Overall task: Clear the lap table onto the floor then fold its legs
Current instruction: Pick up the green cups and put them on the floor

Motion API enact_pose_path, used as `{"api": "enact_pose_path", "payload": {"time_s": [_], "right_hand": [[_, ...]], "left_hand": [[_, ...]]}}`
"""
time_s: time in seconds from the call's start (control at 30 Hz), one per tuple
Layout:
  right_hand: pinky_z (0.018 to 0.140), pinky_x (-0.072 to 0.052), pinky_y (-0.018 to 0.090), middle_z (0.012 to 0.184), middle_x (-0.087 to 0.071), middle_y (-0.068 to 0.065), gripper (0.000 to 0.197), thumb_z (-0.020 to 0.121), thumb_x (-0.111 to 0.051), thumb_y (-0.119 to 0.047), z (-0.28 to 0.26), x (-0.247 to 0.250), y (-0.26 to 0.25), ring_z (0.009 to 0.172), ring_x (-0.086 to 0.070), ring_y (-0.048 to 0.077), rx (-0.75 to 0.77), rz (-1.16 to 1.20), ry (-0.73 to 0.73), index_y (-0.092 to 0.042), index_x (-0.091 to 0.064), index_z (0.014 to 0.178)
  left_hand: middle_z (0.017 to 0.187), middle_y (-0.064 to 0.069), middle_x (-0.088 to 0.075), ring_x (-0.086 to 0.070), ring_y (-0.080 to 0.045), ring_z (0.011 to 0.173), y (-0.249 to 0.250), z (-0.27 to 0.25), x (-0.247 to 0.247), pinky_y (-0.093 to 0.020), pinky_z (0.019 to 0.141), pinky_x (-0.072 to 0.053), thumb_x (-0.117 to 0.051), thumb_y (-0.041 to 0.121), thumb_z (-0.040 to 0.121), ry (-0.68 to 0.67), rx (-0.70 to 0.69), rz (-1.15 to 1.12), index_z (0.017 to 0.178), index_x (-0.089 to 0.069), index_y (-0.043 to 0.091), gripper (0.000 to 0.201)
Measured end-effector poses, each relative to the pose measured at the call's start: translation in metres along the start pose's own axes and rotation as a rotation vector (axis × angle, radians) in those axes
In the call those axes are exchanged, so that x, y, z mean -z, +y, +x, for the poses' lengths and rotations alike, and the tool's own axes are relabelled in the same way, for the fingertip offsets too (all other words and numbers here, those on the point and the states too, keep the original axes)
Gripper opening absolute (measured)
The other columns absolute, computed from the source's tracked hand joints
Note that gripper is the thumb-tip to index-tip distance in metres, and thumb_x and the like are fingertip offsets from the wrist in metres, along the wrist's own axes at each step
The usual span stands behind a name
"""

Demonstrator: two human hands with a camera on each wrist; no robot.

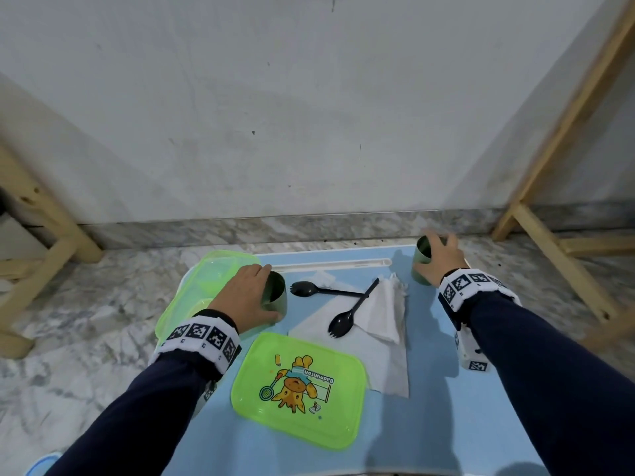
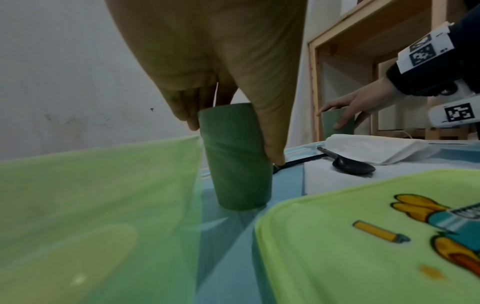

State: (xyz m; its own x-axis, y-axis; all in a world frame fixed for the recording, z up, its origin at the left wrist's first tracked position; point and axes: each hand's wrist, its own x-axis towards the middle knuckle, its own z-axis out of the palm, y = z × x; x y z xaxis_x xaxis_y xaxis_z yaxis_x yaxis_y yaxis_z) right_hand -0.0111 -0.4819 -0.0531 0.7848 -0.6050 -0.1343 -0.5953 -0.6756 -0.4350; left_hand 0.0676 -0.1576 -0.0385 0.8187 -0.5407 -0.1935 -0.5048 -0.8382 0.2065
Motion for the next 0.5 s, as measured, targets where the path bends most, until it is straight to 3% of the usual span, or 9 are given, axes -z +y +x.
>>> {"api": "enact_pose_path", "payload": {"time_s": [0.27,0.37,0.5], "right_hand": [[0.098,-0.044,0.043,0.136,-0.033,0.020,0.056,0.083,-0.064,-0.017,-0.015,0.021,-0.012,0.116,-0.046,0.041,0.034,0.153,0.006,-0.015,-0.038,0.133],[0.096,-0.046,0.041,0.127,-0.044,0.015,0.057,0.079,-0.069,-0.021,-0.024,0.045,-0.041,0.113,-0.050,0.033,0.137,0.462,0.050,-0.018,-0.042,0.130],[0.078,-0.058,0.034,0.112,-0.049,0.003,0.049,0.080,-0.068,-0.018,-0.061,0.077,-0.100,0.111,-0.053,0.028,0.304,0.955,-0.122,-0.021,-0.045,0.124]], "left_hand": [[0.129,-0.009,-0.041,-0.048,-0.028,0.116,0.022,-0.001,0.005,-0.032,0.097,-0.044,-0.078,0.024,0.068,0.152,0.004,-0.327,0.136,-0.035,0.013,0.081],[0.129,-0.009,-0.045,-0.048,-0.027,0.117,0.036,-0.002,0.017,-0.036,0.100,-0.044,-0.083,0.021,0.060,0.250,0.020,-0.510,0.135,-0.034,0.017,0.089],[0.113,-0.004,-0.053,-0.051,-0.019,0.100,0.057,-0.015,0.038,-0.026,0.082,-0.041,-0.084,0.018,0.059,0.352,-0.010,-0.688,0.125,-0.040,0.013,0.080]]}}
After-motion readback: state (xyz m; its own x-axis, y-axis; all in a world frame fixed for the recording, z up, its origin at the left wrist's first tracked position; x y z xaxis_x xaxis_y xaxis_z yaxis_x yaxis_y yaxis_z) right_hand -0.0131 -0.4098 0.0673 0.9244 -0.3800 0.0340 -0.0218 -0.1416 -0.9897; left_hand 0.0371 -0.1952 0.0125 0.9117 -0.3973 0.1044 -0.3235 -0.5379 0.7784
